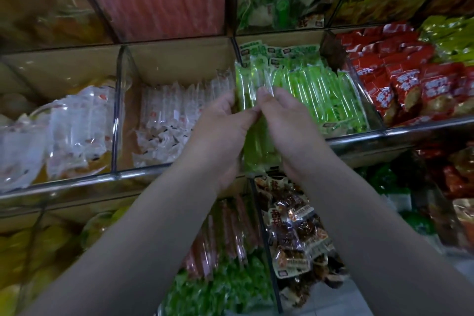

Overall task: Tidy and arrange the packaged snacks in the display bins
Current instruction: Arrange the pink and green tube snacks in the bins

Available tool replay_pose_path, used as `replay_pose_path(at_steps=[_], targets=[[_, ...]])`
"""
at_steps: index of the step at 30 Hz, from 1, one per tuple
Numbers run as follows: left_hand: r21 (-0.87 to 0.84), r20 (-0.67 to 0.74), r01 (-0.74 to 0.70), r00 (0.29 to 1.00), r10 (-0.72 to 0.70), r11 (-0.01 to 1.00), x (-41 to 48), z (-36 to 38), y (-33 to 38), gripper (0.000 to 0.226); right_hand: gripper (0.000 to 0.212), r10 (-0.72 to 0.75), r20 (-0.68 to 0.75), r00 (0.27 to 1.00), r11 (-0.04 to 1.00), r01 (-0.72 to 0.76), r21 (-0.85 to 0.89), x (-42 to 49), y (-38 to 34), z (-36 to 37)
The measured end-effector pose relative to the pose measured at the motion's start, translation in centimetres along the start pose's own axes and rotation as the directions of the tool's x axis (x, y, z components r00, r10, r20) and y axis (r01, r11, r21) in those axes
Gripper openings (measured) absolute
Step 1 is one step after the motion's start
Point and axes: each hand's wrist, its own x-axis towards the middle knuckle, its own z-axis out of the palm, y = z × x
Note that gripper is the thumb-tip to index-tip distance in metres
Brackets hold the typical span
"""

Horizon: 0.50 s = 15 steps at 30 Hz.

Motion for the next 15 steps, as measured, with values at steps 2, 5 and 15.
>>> replay_pose_path(at_steps=[2, 5, 15], targets=[[0.006, 0.015, -0.005, 1.000, 0.005, 1.000, -0.9, -0.6, -0.4, 0.022, 0.053, 0.010, -0.013, 1.000, 0.999, -0.009, 0.033, -0.9, 0.4, 0.8], [0.099, -0.008, -0.056, 0.998, 0.058, 0.993, -1.8, -2.1, -1.3, 0.018, 0.065, 0.021, 0.005, 1.000, 0.998, -0.021, 0.056, -2.6, 0.7, 2.3], [0.177, -0.074, -0.005, 0.997, 0.018, 0.984, -6.3, -6.3, -4.3, 0.028, 0.016, 0.100, 0.004, 0.995, 0.992, -0.099, 0.082, -5.7, 5.9, 5.1]])
